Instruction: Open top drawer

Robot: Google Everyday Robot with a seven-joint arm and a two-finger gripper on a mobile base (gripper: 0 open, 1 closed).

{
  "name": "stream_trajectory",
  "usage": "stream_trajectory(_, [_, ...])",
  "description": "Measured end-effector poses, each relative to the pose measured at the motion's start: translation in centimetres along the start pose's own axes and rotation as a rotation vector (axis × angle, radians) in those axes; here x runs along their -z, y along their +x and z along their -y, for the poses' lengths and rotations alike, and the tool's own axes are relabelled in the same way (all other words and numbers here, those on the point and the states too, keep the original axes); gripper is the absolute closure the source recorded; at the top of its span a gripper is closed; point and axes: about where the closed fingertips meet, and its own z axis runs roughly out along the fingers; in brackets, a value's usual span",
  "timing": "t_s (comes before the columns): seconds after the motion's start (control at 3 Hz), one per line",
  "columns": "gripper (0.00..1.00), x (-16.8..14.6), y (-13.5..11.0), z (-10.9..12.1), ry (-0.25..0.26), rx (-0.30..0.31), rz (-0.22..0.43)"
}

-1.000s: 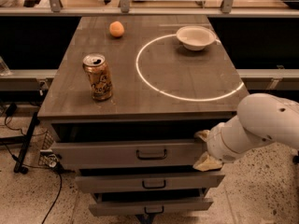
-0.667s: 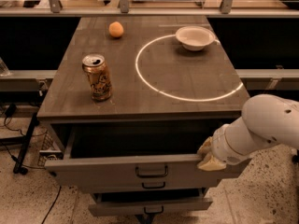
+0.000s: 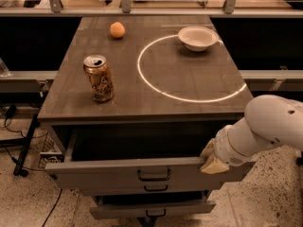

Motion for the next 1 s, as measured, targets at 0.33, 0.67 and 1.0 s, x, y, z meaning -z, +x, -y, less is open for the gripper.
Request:
stream_trajectory(0.33, [0.51,1.6,2.7,-2.7,-0.028,-0.041,-0.071])
stream_trajectory(0.67, [0.28,1.6,2.7,-2.7,-0.028,-0.042,-0.071])
stream_trajectory(1.0, [0.01,4.9,5.3,-4.4,-0.04,-0.061,-0.188])
